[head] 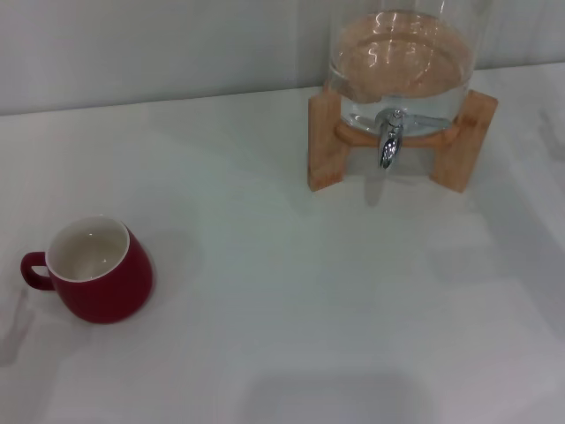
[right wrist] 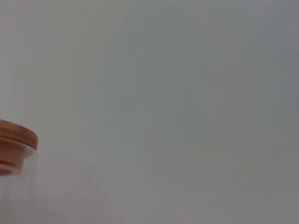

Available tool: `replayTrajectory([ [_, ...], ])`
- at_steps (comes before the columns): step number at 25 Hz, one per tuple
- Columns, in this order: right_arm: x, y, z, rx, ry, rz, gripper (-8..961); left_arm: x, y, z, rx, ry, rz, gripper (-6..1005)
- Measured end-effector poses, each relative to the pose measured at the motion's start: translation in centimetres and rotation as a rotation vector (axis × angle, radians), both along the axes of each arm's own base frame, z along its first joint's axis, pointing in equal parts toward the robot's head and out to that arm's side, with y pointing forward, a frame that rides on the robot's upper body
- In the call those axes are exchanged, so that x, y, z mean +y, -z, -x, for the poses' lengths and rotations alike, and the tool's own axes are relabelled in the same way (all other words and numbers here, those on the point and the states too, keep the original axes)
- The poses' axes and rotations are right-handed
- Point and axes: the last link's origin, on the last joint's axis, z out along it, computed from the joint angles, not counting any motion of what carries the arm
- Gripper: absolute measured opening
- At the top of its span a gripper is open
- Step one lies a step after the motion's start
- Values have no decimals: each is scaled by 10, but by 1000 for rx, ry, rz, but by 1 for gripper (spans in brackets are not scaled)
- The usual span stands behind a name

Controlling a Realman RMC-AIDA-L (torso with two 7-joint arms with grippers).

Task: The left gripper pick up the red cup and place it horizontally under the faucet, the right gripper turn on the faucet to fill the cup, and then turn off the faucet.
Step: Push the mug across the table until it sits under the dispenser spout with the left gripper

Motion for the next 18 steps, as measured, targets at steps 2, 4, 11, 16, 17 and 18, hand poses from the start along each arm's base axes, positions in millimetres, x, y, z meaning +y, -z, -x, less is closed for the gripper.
replayTrajectory([
  [2, 0, 0, 1, 0, -3, 0, 603, 0, 2, 1, 5, -3, 16, 887],
  [4, 0, 0, 1, -2, -7, 0, 603, 0, 4, 2, 10, -13, 28, 887],
  [11, -1, 3, 4, -10, -24, 11, 603, -2, 10, 9, 31, -53, 80, 888],
  [16, -3, 4, 7, -9, -42, 5, 603, 1, 14, 11, 50, -60, 116, 887],
  [17, -4, 4, 7, -9, -44, 3, 603, 2, 14, 11, 51, -60, 117, 887],
  [18, -5, 4, 6, -9, -45, 2, 603, 3, 14, 10, 53, -57, 120, 887],
])
